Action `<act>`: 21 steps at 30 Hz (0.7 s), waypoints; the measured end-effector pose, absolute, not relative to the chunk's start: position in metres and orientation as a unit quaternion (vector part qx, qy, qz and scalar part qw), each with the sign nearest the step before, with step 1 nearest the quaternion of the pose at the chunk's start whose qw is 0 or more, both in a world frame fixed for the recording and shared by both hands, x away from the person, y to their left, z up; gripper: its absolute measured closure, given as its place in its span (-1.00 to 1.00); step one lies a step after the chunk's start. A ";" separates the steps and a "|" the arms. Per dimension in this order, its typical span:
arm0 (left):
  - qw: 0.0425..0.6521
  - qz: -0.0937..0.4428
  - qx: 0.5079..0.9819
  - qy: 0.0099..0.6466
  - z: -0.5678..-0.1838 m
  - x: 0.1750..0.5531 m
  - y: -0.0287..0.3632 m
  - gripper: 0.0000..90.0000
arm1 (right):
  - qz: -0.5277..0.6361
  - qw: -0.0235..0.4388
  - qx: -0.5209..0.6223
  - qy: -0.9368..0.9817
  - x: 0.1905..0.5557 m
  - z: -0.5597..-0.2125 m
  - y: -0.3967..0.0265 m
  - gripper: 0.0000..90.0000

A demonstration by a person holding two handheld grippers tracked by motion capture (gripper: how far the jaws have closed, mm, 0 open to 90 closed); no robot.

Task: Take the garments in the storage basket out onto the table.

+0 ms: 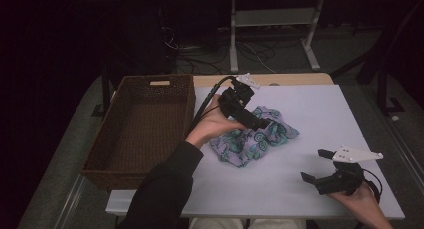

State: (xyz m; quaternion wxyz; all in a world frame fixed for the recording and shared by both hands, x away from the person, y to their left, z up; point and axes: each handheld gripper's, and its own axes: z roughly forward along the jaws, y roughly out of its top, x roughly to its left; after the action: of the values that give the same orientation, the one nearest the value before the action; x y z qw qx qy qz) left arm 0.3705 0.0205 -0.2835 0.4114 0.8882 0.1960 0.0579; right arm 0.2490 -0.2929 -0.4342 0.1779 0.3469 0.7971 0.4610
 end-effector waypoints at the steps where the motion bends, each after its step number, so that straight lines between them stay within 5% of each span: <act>1: 0.414 0.062 0.887 0.197 -0.282 0.369 0.025 -1.00 | 0.461 0.178 0.347 0.797 0.249 -0.434 -0.293 -1.00; 21: 0.444 0.083 0.863 0.228 -0.280 0.357 0.091 -1.00 | 0.459 0.179 0.349 0.797 0.249 -0.435 -0.294 -1.00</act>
State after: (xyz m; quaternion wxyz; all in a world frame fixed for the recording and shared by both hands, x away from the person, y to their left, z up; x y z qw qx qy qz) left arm 0.3567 0.0915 -0.2796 0.4437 0.8626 0.2284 0.0827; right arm 0.2492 -0.2937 -0.4349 0.1788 0.3488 0.7970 0.4595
